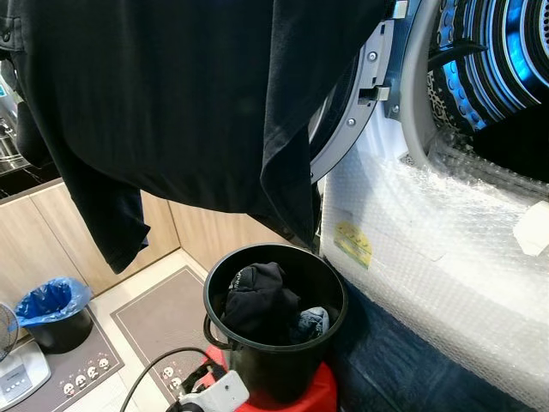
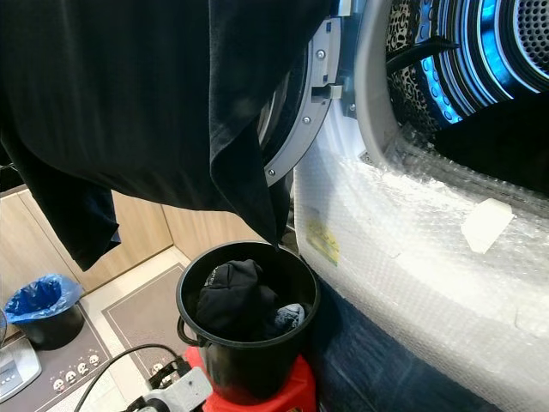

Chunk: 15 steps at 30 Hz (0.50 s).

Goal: Clothes washing

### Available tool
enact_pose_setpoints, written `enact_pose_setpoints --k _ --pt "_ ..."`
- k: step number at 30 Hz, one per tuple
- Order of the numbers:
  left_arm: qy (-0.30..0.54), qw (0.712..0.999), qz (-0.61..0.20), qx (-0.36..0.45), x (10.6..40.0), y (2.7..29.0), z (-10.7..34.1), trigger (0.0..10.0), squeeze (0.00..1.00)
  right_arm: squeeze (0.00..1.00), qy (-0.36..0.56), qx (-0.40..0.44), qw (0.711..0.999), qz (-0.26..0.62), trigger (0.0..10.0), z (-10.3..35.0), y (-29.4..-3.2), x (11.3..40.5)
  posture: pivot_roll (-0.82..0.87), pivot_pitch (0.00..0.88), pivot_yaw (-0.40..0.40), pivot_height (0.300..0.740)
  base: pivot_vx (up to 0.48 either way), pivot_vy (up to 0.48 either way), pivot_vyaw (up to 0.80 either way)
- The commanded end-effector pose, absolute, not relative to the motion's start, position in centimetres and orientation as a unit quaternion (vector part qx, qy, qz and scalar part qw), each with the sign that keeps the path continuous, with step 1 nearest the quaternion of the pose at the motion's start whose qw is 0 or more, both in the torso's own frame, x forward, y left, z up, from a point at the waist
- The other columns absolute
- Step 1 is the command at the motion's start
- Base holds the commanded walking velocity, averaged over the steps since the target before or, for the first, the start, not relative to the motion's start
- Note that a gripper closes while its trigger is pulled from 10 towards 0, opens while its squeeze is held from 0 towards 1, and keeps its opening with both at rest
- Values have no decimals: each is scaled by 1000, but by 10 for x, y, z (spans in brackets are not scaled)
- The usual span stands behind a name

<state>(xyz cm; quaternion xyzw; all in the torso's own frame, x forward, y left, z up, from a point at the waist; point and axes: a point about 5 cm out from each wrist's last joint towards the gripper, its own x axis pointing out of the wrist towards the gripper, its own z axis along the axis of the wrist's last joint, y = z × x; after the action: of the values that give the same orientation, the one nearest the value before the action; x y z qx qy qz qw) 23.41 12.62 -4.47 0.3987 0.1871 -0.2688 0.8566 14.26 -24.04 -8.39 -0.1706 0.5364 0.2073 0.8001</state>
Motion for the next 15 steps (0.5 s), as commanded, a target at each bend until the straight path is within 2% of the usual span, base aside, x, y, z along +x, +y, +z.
enact_pose_setpoints --k 1,5,11,15 --pt "170 847 -291 411 236 123 -42 10000 0 0 529 -167 805 209 10000 -84 -235 148 -51 0 32 740 0 0 0" --pt "156 842 -351 379 234 104 -39 10000 0 0 524 -172 806 213 10000 -83 -230 155 -20 0 18 740 0 0 0" --pt "198 839 -416 290 231 87 -39 10000 0 0 522 -184 803 220 10000 -82 -230 160 -8 0 10 740 0 0 0" --pt "203 809 -485 262 230 71 -35 10000 0 0 518 -193 804 219 10000 -79 -232 167 -58 0 28 740 0 0 0"
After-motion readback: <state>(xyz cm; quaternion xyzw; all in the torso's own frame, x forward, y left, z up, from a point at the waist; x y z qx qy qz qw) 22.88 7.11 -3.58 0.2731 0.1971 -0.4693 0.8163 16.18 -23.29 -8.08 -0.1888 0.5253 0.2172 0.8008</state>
